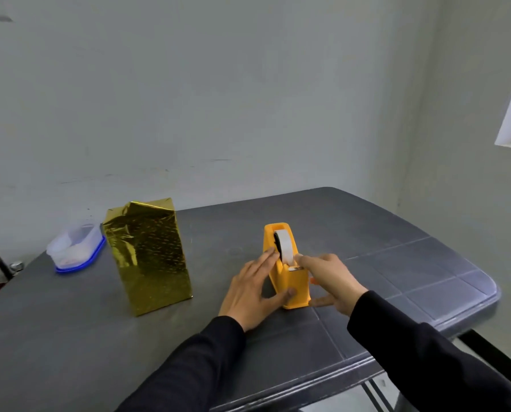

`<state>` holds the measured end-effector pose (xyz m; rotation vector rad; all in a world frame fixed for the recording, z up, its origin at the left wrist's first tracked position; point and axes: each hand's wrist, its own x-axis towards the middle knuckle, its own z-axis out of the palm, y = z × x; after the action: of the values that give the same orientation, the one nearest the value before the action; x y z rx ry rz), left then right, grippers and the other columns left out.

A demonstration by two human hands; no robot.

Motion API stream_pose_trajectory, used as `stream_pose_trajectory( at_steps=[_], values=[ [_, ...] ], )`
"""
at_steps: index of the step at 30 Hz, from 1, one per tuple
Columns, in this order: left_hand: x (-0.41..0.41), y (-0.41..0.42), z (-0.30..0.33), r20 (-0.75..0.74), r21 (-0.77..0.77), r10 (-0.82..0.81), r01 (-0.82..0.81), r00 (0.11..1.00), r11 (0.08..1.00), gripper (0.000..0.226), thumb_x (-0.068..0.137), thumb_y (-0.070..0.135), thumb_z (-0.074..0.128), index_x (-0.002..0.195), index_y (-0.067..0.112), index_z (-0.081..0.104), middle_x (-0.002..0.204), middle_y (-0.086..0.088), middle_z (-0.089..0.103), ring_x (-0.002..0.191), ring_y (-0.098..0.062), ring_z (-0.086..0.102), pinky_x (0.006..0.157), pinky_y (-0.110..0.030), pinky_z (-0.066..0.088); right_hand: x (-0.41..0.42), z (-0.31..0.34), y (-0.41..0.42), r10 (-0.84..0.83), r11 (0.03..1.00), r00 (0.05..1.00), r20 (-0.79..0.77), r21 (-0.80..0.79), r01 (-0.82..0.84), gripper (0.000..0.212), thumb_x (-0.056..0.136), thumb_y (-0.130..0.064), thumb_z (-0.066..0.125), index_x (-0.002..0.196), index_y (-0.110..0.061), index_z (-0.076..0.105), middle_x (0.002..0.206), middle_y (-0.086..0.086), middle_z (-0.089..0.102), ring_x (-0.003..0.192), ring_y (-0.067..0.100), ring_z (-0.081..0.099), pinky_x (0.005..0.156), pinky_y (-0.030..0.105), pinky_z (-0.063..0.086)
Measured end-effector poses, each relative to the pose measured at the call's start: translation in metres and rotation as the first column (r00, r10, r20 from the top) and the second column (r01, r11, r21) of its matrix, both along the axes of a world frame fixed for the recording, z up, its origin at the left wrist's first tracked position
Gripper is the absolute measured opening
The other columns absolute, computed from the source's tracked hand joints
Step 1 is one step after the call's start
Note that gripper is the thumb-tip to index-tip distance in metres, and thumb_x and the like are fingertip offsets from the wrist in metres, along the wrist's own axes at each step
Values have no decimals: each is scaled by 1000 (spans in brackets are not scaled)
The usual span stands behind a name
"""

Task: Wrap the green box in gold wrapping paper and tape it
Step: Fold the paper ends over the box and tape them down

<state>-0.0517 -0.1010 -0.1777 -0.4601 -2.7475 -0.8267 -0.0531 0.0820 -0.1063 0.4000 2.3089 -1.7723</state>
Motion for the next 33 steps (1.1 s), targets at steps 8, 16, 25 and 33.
stream_pose_trajectory(
  at_steps=[8, 16, 25, 33],
  values=[
    [-1, 0, -6, 43, 32, -23, 22, 999, 999, 86, 88, 81, 46, 158, 52, 6, 164, 35, 3, 150, -5, 24, 121, -48, 31, -12, 16, -7, 57, 990, 987, 149, -135, -36, 50, 87, -22, 82, 125, -6, 53, 133, 12, 52, 115, 36, 50, 88, 70, 54],
    [0, 3, -6, -23, -56, 41, -43, 999, 998, 89, 85, 86, 37, 159, 47, 8, 164, 33, 2, 149, -5, 28, 118, -43, 36, -2, 8, -5, -46, 917, 998, 42, -395, 59, 55, 76, -17, 88, 123, -2, 63, 130, 15, 65, 126, 37, 57, 81, 59, 59],
    [-3, -5, -5, 90, 86, -46, 39, 995, 996, 82, 91, 69, 55, 158, 51, 13, 153, 49, -2, 149, 3, 18, 125, -40, 19, 22, -34, -2, -44, 976, 979, -199, -218, -1, 13, 91, -24, 78, 86, -12, 75, 122, -11, 70, 104, 15, 66, 100, 38, 53],
    [-6, -6, -11, 84, 144, -55, 43, 995, 989, 69, 92, 72, 36, 156, 57, 13, 164, 33, 9, 151, 0, 19, 125, -44, 24, 25, -59, 17, 130, 978, 933, -337, -112, -177, 26, 93, -25, 72, 77, -5, 78, 146, -12, 58, 116, 12, 62, 99, 34, 50]
  ],
)
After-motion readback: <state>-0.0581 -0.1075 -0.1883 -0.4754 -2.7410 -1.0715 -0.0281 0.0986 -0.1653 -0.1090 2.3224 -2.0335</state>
